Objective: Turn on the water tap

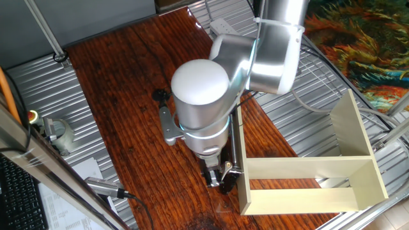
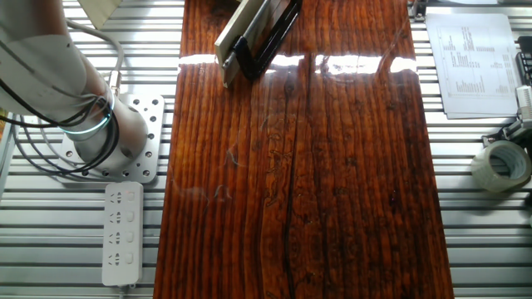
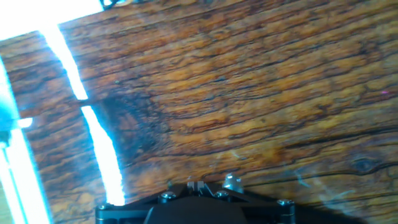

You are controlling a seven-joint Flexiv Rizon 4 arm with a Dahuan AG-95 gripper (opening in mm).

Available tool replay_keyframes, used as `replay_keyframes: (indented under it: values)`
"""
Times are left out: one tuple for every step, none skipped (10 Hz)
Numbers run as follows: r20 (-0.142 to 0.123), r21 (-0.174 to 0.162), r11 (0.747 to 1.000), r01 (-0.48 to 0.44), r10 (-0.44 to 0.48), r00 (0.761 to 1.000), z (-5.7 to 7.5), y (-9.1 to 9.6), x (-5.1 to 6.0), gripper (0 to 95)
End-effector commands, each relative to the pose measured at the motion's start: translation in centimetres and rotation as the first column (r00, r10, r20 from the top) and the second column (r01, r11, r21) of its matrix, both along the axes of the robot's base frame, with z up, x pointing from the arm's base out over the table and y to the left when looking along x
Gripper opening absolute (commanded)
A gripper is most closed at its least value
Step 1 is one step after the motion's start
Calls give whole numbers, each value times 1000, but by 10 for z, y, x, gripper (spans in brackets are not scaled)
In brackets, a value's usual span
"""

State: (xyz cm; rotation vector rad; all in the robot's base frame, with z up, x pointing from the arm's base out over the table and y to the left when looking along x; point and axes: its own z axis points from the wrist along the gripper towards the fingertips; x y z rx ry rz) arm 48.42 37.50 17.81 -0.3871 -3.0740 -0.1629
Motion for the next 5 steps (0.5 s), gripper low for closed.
replay_keyframes:
  values:
    - [-8,12,1000,-8,8,1000,1,5,-3,0]
    - [-8,24,1000,-10,10,1000,1,8,-4,0]
    - [-18,36,999,-11,12,1000,1,11,-6,0]
    - [-28,35,999,-15,16,999,1,13,-8,0]
    - [-29,37,999,-16,17,999,1,13,-10,0]
